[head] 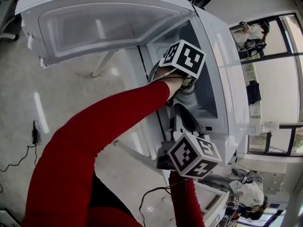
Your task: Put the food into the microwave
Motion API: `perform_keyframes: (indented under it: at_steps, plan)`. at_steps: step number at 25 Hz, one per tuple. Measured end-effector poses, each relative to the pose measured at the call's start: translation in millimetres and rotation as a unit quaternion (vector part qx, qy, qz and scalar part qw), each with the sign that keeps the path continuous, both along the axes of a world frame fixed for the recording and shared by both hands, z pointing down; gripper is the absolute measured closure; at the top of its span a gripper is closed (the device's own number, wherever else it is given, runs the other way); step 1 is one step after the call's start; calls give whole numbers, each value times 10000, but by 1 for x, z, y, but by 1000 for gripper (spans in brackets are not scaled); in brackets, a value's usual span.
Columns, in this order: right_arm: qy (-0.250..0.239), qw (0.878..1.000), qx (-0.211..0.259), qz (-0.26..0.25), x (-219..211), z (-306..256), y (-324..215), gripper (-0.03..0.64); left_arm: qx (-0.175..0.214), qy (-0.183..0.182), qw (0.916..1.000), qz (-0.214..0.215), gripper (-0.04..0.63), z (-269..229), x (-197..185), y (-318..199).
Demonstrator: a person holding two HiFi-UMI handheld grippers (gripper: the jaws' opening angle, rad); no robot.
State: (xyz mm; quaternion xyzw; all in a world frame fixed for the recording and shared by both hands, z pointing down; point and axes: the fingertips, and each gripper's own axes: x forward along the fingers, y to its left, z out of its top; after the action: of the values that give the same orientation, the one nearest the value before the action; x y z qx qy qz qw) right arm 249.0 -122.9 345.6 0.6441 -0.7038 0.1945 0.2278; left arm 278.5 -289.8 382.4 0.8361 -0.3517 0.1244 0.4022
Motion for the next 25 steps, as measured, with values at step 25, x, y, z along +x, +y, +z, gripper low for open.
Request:
perform_keyframes:
  at_steps: [25]
  plan:
    - [94,9999,-24,41,3,-2,4,603,1192,-1289,9844,119,474,16,-6,-2]
